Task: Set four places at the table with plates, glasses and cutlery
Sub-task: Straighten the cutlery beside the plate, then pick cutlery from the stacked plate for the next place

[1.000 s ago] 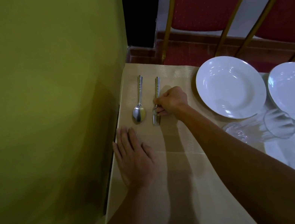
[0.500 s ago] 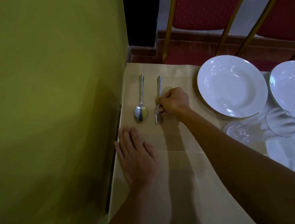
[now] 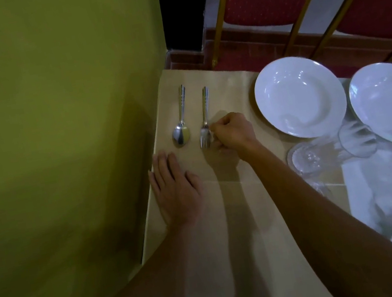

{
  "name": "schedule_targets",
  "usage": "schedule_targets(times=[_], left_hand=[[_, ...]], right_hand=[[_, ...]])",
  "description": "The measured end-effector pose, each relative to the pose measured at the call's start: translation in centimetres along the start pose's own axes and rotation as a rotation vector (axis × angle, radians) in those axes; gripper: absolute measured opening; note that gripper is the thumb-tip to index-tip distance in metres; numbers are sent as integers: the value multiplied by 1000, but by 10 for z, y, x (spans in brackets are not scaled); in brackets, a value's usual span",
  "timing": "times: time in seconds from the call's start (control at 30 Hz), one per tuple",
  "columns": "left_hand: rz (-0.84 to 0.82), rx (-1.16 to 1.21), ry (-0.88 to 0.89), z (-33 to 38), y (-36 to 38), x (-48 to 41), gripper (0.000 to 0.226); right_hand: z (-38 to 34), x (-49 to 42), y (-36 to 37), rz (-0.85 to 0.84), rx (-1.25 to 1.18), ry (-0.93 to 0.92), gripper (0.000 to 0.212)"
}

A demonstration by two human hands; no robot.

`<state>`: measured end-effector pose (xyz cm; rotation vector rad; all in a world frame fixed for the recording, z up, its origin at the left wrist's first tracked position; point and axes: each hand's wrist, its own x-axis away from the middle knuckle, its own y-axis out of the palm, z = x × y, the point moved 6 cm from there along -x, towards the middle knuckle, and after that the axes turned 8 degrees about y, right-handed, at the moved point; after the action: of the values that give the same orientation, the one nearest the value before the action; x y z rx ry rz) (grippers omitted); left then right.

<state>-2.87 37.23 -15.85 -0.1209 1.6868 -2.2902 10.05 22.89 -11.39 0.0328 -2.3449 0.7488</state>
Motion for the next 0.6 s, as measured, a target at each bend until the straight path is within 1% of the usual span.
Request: schedule_targets(times=[0.1, 0.17, 0.27, 0.33, 0.4, 0.43, 0.6], left_hand=[[-5, 14, -17, 0, -1, -1, 57], [-22, 31, -22, 2, -4, 1, 56], [-114, 58, -57, 5, -8, 2, 57], [-184, 80, -139, 9, -11, 6, 60], [-242, 124, -196, 23, -13, 17, 58], [-264, 150, -200, 35, -16, 26, 54], [-359, 294, -201, 95, -15, 90, 46]], right_hand=[[30, 32, 7, -57, -5, -15, 7], [56, 56, 8, -98, -25, -10, 3], [93, 83, 2, -129, -54, 13, 5], [112, 93, -7, -124, -90, 30, 7], [123, 102, -17, -122, -108, 27, 4], [128, 108, -22, -126, -104, 19, 3], [162, 134, -69, -104, -116, -22, 14]])
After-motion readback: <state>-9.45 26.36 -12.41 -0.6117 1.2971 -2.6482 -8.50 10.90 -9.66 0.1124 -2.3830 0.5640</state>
